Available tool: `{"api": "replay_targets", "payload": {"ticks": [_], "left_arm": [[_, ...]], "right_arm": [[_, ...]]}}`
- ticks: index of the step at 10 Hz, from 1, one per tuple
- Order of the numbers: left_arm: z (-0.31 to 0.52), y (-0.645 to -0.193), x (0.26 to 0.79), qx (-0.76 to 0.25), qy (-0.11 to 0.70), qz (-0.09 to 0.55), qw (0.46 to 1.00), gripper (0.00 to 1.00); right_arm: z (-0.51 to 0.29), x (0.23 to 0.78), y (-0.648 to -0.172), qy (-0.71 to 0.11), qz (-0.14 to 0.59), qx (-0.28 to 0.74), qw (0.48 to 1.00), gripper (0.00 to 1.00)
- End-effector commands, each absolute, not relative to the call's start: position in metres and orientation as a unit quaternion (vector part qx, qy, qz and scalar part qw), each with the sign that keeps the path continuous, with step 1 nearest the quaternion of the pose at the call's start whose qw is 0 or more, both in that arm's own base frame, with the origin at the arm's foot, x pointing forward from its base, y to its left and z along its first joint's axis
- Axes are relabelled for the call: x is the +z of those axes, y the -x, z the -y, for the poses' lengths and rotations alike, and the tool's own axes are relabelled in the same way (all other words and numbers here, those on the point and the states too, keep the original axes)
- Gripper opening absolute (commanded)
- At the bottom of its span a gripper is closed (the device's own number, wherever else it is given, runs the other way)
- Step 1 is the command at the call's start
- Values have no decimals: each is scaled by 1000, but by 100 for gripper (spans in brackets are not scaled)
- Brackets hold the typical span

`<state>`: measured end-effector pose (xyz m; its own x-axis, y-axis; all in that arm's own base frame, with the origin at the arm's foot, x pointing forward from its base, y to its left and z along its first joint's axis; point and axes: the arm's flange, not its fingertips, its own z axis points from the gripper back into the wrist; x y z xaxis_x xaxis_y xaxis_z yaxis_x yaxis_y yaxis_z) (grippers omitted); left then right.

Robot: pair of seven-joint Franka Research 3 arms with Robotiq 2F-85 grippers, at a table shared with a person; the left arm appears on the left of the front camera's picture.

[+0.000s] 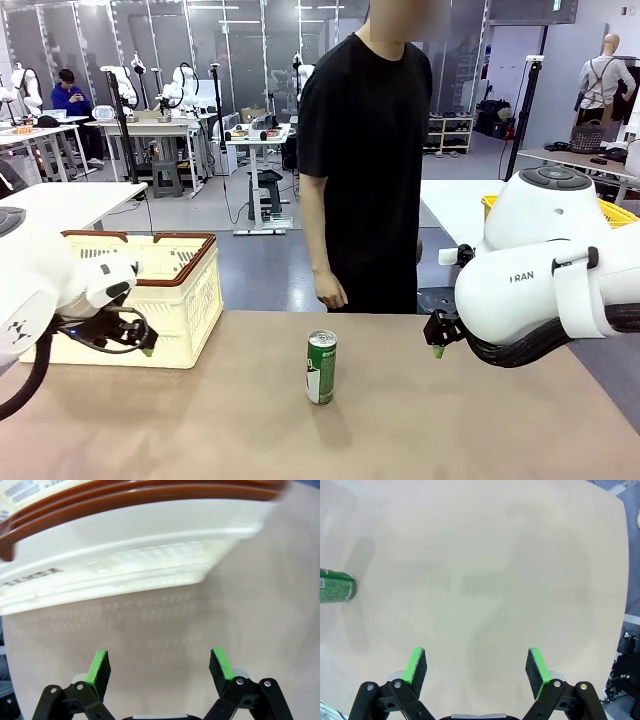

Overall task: Place the drinks into the Shopping basket.
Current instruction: Pick up one drink and place it into the Shopping basket.

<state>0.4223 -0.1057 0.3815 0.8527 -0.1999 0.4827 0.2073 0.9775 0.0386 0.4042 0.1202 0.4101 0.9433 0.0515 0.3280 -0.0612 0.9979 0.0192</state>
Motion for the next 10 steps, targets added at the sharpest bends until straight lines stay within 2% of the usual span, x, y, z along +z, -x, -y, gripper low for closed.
{"api": "replay_targets", "payload": {"ticks": [1,4,7,10], "left_arm": [[136,-395,403,-157,30,242,957,100],[207,-382,444,-159,51,236,957,100],[280,-389,489,-178,55,246,951,100],[314,-390,507,-223,83,231,944,100]], "right_arm": [[-119,409,-404,-12,170,32,985,100],[-119,409,-404,-12,170,32,985,100],[-119,409,-404,-12,170,32,985,100],[-119,409,-404,-12,170,32,985,100]]}}
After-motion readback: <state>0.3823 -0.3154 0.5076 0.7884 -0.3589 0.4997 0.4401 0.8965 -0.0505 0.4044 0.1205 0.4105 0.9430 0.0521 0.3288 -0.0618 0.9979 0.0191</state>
